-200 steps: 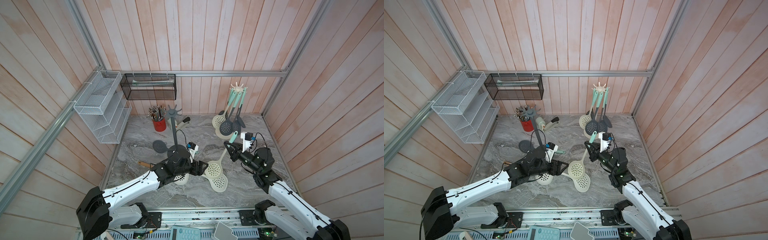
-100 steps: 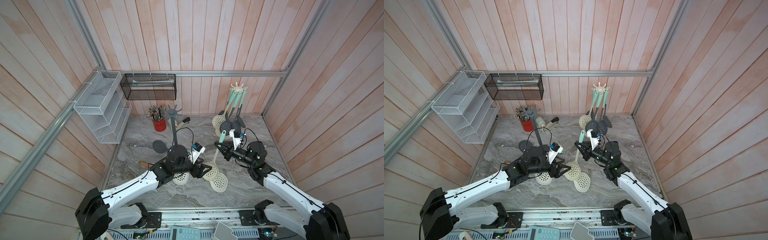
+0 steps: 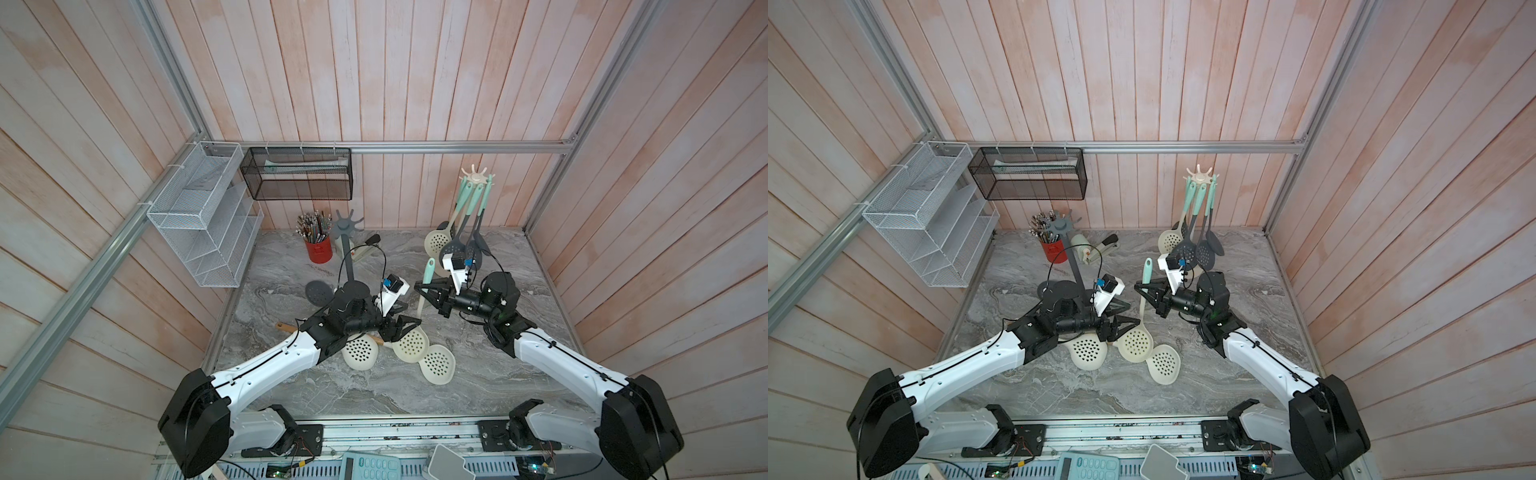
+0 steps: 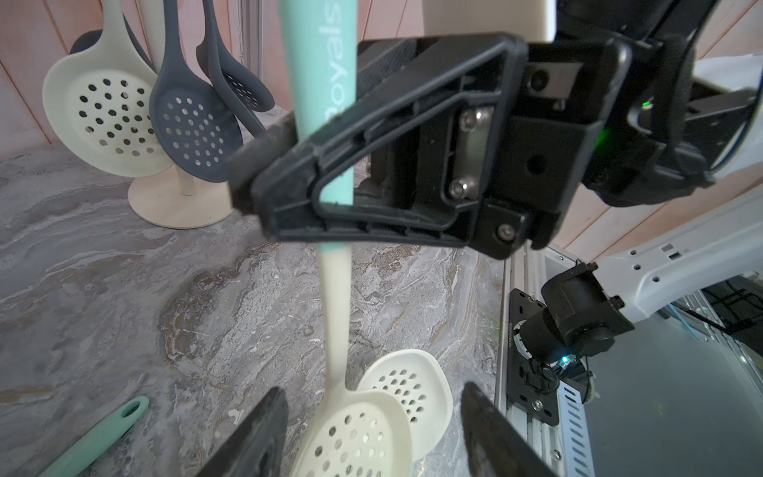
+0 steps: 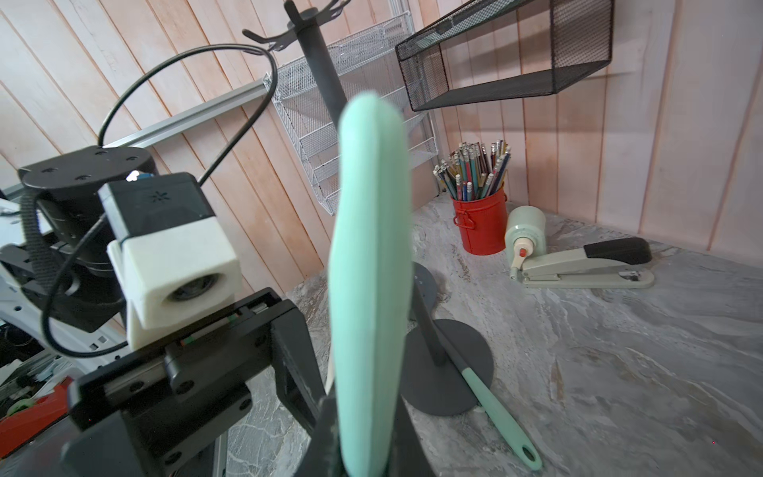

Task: Hang the skimmer on the kitchen utensil rack
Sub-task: Pick up the skimmer from the center of the board.

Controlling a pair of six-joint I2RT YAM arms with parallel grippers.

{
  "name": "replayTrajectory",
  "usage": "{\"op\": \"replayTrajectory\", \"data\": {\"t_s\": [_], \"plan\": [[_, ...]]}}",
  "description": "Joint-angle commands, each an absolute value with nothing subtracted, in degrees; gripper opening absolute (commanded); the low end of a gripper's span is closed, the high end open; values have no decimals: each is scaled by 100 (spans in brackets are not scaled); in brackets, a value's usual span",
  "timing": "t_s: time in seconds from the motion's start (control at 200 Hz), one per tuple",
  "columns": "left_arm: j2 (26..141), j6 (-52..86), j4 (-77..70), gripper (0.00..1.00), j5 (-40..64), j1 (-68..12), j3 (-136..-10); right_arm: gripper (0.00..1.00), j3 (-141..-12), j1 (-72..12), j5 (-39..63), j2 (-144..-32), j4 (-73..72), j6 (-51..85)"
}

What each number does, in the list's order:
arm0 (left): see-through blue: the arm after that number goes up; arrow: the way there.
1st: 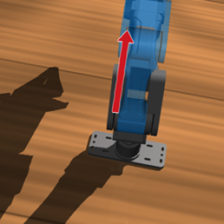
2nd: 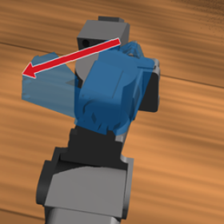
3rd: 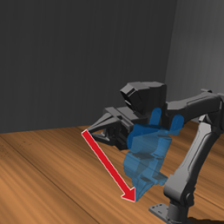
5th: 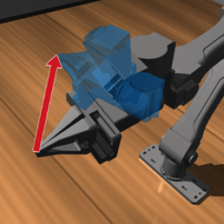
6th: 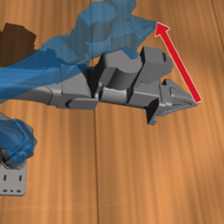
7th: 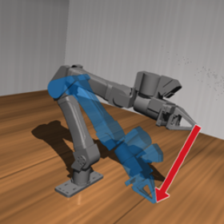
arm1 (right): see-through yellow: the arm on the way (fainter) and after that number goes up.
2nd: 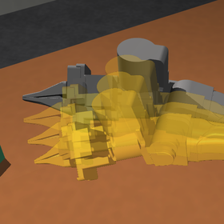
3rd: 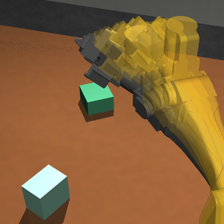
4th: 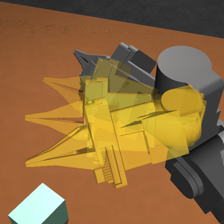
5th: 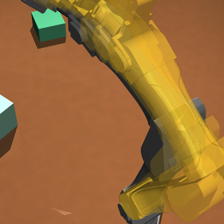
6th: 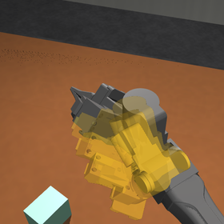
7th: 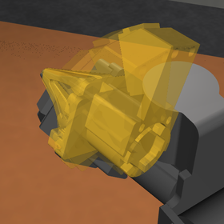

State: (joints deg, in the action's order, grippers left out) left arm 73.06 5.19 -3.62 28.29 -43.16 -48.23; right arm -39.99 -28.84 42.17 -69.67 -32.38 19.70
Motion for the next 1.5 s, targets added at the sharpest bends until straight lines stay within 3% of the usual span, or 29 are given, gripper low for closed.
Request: {"op": "replayTrajectory", "data": {"t_s": [0.0, 0.185, 0.465, 0.74, 0.84, 0.975, 1.08, 1.195, 1.49], "plan": [[7391, 116, -560, 65, 2988, -4263, -5012, 0, -4348, -3038, 4360, -6979, -3284, 1971], [7539, 47, -892, 57, 3190, -4115, -4967, 0, -4449, -3150, 4468, -6960, -3223, 2111], [7373, 116, -1626, 36, 3285, -4066, -4474, 0, -4611, -3182, 4791, -7077, -3030, 2161], [7281, 378, -2128, 0, 3420, -4069, -4214, 0, -4772, -3197, 4903, -7099, -2672, 2007], [7265, 561, -2271, 0, 3266, -4069, -4120, 0, -4789, -3193, 4913, -7128, -2613, 1955], [7137, 774, -2393, 0, 2916, -4066, -4001, 17, -4749, -3192, 4757, -7078, -2539, 1850], [6930, 947, -2479, 0, 2266, -4086, -3858, 40, -4737, -3194, 4424, -6984, -2450, 1723], [6783, 1147, -2487, 0, 1507, -4095, -3730, 55, -4790, -3193, 3768, -6908, -2197, 1508], [6698, 1654, -2277, 0, -343, -4201, -3735, 62, -4539, -3170, 2419, -6863, -2546, 1455]]}}
